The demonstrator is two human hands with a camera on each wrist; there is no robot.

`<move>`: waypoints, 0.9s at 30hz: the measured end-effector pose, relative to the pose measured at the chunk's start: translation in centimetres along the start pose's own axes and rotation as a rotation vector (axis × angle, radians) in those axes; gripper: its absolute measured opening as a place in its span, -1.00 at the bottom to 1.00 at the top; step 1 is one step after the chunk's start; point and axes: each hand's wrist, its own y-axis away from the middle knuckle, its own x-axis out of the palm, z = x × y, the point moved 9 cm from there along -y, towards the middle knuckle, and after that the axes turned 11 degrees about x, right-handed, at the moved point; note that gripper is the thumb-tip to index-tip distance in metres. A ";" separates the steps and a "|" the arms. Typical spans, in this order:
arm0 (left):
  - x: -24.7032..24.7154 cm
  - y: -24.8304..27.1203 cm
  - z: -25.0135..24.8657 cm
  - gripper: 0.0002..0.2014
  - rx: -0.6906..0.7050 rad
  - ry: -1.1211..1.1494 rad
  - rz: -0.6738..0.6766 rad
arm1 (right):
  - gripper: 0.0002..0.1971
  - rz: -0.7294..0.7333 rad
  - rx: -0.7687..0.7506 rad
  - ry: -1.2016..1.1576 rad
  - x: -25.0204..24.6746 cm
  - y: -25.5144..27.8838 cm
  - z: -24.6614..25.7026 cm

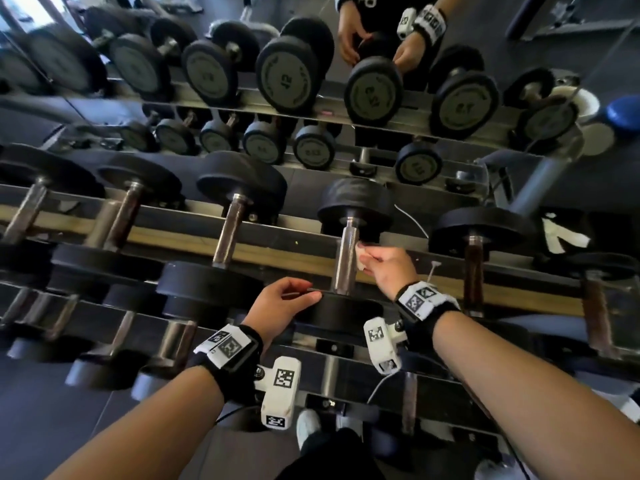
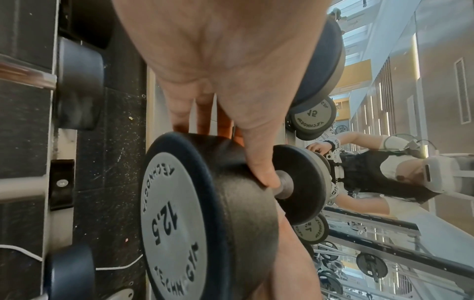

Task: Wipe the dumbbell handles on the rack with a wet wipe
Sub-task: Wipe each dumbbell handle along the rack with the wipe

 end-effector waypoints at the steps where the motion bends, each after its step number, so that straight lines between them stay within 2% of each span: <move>1: 0.0 -0.1 0.1 -0.73 0.003 -0.006 0.003 | -0.75 0.004 -0.022 0.067 0.0 1.1 -0.2; 4: 0.0 -0.2 0.4 -0.74 0.009 -0.005 0.016 | -0.75 0.167 -0.034 0.202 0.9 4.2 -0.8; 6: 0.0 -0.2 0.4 -0.75 0.019 -0.011 0.025 | -0.81 0.297 -0.008 0.296 0.9 4.7 -0.4; 7: 0.0 -0.2 0.5 -0.76 0.025 -0.015 0.030 | -0.81 0.313 -0.025 0.319 0.2 4.4 0.4; 8: 0.0 -0.2 0.6 -0.76 0.029 -0.019 0.035 | -0.80 0.271 -0.058 0.318 -0.9 3.7 1.7; 11: -0.2 -0.3 0.8 -0.77 0.032 -0.036 0.048 | -0.77 -0.060 -0.122 0.221 -5.9 1.4 5.0; 13: -0.2 -0.3 0.8 -0.79 0.036 -0.056 0.066 | -0.75 -0.128 -0.125 0.251 -5.9 0.7 5.5; 18: -0.2 -0.7 1.0 -0.75 0.024 -0.064 0.080 | -0.73 0.018 -0.146 0.113 -0.1 2.2 3.7; 20: -0.2 -0.8 1.0 -0.75 0.018 -0.056 0.079 | -0.74 0.038 -0.137 0.084 0.6 3.0 2.0; 24: -0.1 -0.9 0.8 -0.77 0.011 -0.052 0.089 | -0.77 0.282 -0.029 0.257 0.9 2.8 -0.4; 26: -0.1 -1.0 0.8 -0.76 -0.006 -0.036 0.109 | -0.75 0.272 -0.021 0.220 -0.5 2.0 0.3; 27: 0.0 -1.0 0.9 -0.75 -0.016 -0.030 0.122 | -0.75 0.199 -0.022 0.140 -1.6 1.6 0.9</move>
